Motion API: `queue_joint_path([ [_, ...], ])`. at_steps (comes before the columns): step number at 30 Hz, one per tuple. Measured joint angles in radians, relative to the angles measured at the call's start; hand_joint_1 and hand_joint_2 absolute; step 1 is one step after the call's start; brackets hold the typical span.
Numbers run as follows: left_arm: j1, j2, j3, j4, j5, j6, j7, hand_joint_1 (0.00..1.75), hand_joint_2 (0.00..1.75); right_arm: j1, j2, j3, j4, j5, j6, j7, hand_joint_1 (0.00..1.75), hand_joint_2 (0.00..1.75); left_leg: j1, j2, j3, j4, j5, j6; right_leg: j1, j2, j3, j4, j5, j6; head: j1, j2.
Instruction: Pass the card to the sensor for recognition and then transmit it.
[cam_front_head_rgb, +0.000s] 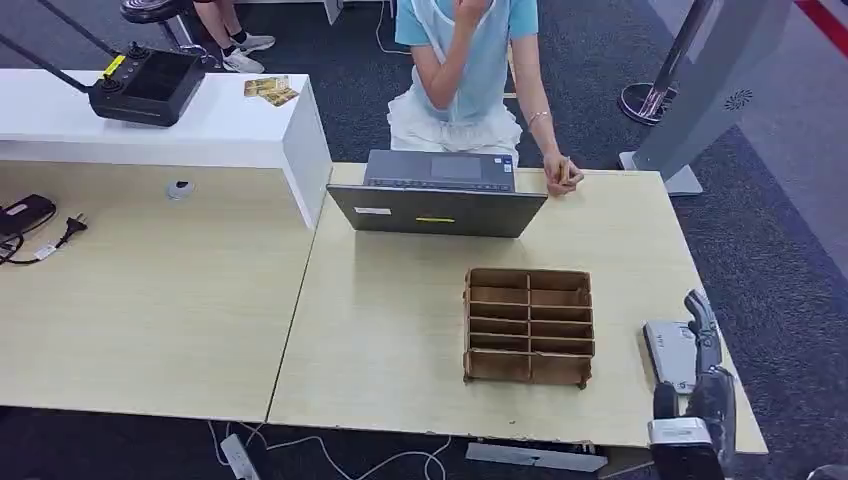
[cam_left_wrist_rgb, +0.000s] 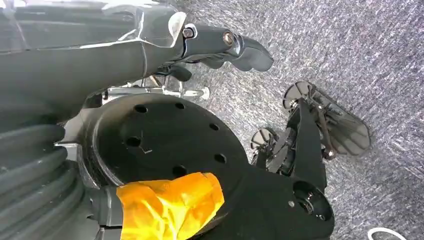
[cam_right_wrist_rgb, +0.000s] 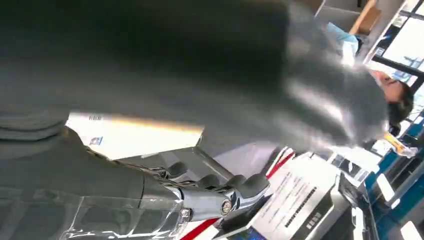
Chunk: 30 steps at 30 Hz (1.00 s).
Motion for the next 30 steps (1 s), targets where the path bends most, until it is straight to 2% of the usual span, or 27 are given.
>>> queue_joint_path([
  [12, -0.001, 0.0, 0.0, 0.0, -0.009, -0.002, 0.0, 0.0, 1.75, -0.001, -0.026, 0.041, 0.015, 0.135, -0.008, 0.061, 0.0, 1.75, 0.0, 0.0, 0.0, 0.0, 0.0, 0.0, 0.0, 0.0, 0.0, 0.0, 0.0, 0.0, 0.0, 0.0],
  [21, -0.001, 0.0, 0.0, 0.0, -0.009, -0.005, 0.0, 0.0, 1.75, -0.005, -0.048, 0.06, 0.016, 0.156, -0.012, 0.076, 0.0, 1.75, 0.0, 0.0, 0.0, 0.0, 0.0, 0.0, 0.0, 0.0, 0.0, 0.0, 0.0, 0.0, 0.0, 0.0],
  [30, -0.002, 0.0, 0.0, -0.002, -0.009, -0.007, 0.007, 0.0, 1.75, -0.007, -0.072, 0.072, 0.037, 0.402, -0.036, 0.205, 0.0, 1.75, 0.0, 0.0, 0.0, 0.0, 0.0, 0.0, 0.0, 0.0, 0.0, 0.0, 0.0, 0.0, 0.0, 0.0],
])
